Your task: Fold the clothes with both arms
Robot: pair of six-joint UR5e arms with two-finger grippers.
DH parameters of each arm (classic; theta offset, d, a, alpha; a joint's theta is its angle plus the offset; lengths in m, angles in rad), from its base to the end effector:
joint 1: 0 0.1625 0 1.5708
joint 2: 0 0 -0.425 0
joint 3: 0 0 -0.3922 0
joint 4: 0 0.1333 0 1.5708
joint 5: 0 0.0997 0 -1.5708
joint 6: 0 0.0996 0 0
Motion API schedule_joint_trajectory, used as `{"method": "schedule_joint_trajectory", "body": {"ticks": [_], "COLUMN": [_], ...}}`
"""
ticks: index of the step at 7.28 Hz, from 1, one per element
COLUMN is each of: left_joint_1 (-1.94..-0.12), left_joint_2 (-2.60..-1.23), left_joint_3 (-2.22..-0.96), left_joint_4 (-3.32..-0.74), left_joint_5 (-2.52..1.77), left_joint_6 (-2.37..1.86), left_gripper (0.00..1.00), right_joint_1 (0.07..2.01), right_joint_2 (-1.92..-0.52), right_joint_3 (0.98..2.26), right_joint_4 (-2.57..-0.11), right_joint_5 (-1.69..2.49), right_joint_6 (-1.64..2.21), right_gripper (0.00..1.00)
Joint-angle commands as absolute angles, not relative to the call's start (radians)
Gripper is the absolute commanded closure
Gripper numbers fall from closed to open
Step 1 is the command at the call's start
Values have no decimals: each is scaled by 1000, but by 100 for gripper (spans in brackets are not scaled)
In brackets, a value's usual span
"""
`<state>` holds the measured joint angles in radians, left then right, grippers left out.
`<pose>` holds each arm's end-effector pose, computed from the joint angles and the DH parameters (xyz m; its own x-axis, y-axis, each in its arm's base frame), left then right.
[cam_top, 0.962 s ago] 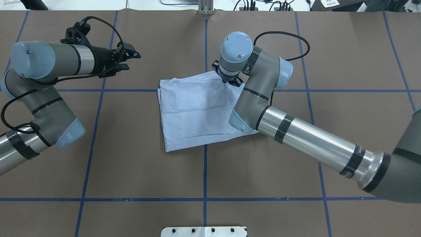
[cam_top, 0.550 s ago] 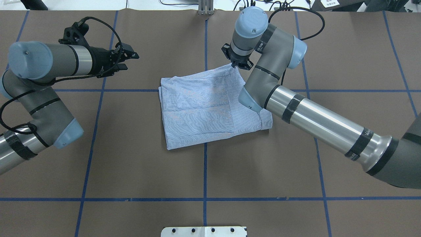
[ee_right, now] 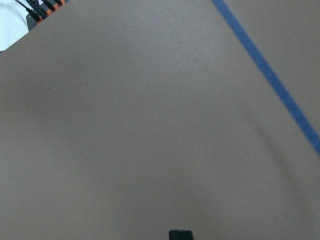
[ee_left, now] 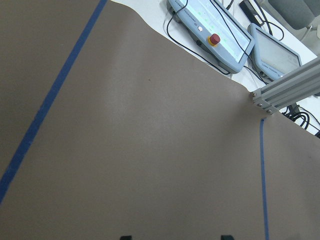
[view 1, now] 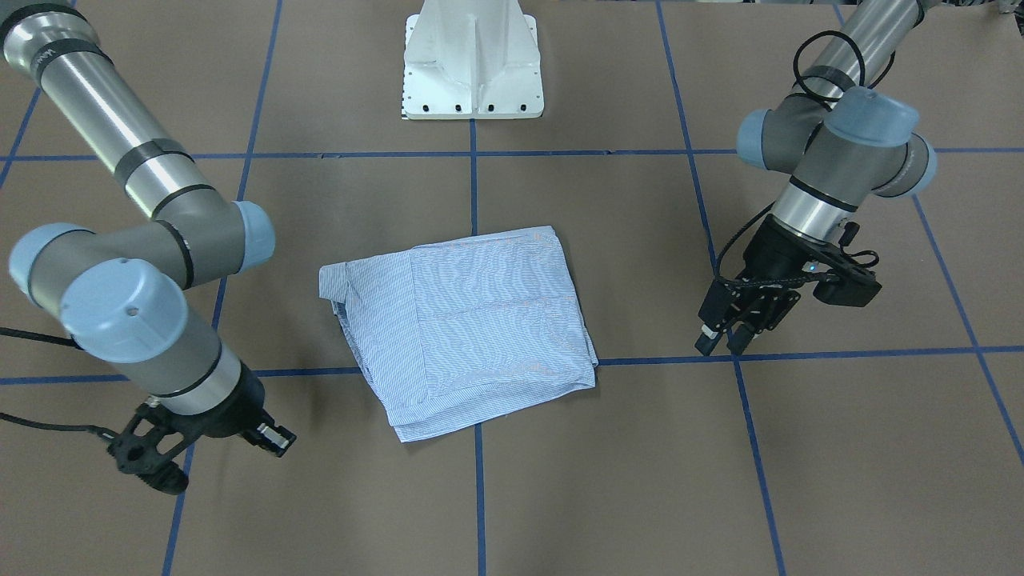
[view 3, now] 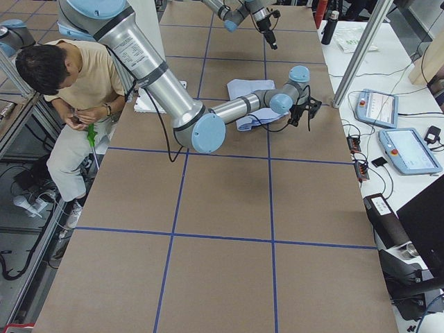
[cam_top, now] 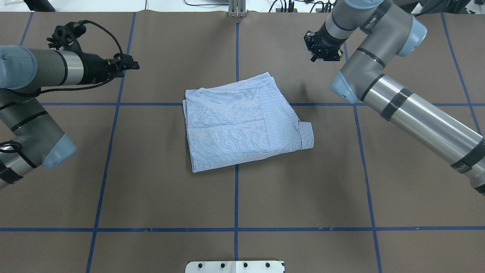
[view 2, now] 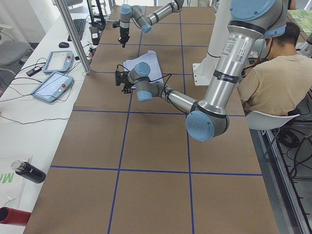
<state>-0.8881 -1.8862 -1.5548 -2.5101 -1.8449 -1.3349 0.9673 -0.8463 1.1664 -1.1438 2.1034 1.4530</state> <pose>0.3148 -0.5557 0.3879 0.3368 -0.0576 -0.9398 0.5212 0.8427 0.1351 -0.3776 -0.6936 0.3525 0.4738 0.5090 0.7186 -0.4610 0.8386 -0.2901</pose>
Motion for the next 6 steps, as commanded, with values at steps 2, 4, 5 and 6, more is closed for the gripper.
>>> {"method": "schedule_joint_trajectory", "body": {"ticks": [2, 4, 5, 6], "left_joint_1": [-1114, -1242, -1321, -1409], "left_joint_2": [-1729, -1665, -1663, -1663], "left_joint_3": [-1559, -1528, -1528, -1528], "left_joint_4": [-2507, -2472, -2392, -2279], "left_joint_5": [-2055, -2136, -2228, -2296], "left_joint_6": [-731, -461, -322, -178], "left_gripper": [31, 23, 1, 1], "right_joint_1": [1168, 1302, 1337, 1374], "right_joint_2": [-1047, -1208, -1266, -1328], "right_joint_3": [1285, 1334, 1335, 1335], "right_joint_4": [-1144, -1144, -1149, -1149], "right_joint_5": [2264, 2359, 2361, 2361], "right_joint_6": [1121, 795, 653, 512], "right_gripper": [100, 100, 100, 100]}}
